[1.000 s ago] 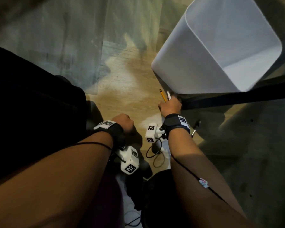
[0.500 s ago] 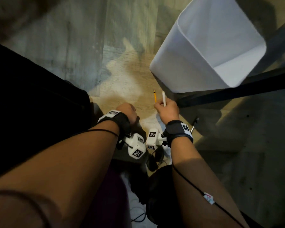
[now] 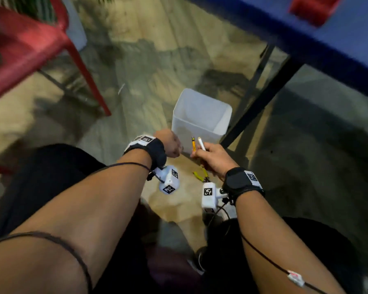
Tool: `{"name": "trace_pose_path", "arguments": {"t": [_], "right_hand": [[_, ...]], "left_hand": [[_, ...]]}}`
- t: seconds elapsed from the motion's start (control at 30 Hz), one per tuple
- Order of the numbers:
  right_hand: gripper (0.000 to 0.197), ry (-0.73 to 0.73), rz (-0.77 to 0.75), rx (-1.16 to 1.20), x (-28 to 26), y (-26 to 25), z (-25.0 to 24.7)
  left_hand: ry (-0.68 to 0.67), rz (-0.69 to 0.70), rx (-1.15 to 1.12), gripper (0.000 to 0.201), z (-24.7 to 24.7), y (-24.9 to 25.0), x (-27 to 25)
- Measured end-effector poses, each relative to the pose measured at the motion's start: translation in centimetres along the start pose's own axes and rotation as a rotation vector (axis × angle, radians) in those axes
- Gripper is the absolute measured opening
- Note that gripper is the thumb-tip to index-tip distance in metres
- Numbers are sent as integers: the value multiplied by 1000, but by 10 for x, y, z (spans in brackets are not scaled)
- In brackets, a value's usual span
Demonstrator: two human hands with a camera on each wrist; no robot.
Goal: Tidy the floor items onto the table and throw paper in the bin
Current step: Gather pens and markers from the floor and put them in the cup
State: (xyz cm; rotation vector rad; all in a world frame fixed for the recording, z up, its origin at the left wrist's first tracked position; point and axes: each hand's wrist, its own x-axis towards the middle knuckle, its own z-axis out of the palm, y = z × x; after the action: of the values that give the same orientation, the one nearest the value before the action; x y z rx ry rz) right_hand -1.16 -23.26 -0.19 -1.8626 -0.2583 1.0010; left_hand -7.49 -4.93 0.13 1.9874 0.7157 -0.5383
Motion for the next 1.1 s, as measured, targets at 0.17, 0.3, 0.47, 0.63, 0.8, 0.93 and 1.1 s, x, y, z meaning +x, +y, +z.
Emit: {"name": "trace_pose_path", "arguments": {"t": [0.17, 0.3, 0.47, 0.63, 0.8, 0.93, 1.1], "right_hand": [[19, 6, -244, -1, -74, -76, -20], [12, -30, -445, -52, -137, -133, -37], [17, 33, -632, -36, -203, -202, -61], [15, 276, -786, -10, -229, -251, -85], [23, 552, -757, -61, -228, -281, -110], [24, 595, -739, -63, -233, -289, -123], [24, 637, -731, -101, -239, -298, -145]], "left_hand": [[-154, 225, -341, 12, -64, 46, -74], [-182, 457, -365, 22, -105, 87, -148], [-67, 686, -243, 25, -148, 138, -229], [327, 901, -45, 16, -180, 225, -263], [792, 979, 271, 9, -212, 342, -241], [830, 876, 598, 13, -218, 411, -198], [787, 731, 805, 19, -209, 431, -141]]}}
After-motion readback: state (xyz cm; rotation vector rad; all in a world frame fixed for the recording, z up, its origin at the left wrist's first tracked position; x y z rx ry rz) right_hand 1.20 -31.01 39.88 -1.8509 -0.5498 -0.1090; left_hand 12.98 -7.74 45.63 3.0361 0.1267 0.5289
